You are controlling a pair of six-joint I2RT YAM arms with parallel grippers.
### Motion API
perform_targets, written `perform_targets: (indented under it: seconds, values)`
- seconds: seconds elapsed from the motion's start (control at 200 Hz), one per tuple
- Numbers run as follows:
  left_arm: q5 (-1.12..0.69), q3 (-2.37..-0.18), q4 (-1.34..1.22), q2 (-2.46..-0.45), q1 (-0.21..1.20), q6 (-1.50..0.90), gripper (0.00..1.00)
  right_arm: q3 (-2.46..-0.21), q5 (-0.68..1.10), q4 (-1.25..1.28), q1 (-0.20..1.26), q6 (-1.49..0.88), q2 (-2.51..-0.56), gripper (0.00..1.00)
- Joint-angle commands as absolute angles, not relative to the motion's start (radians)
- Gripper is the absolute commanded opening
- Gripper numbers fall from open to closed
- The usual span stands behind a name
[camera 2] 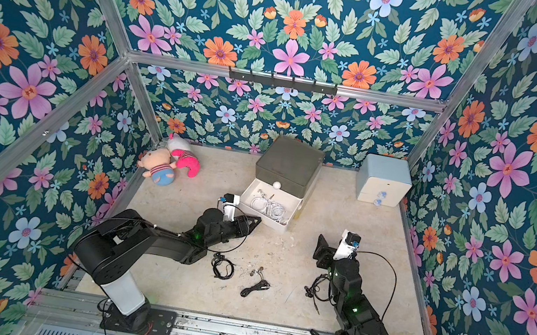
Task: Place the wired earphones into the drawer by color
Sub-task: Close the drawer of the storage box.
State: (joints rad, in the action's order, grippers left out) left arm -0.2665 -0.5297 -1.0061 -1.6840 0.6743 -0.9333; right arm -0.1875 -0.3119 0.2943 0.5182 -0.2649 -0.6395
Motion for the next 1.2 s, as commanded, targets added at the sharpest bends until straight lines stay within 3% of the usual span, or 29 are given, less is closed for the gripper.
perform_targets:
  seconds: [0.0, 1.195]
  values:
    - [-0.272, -0.538, -1.043, -1.682, 0.673, -0.929, 0.33, -0.189, -0.306, 0.329, 0.519, -0.261, -0.638, 0.79]
    - [-0.238, -0.671, -1.009, -1.737, 0.667, -0.904, 0.34, -0.187, -0.307, 0.321, 0.519, -0.261, -0.617, 0.79]
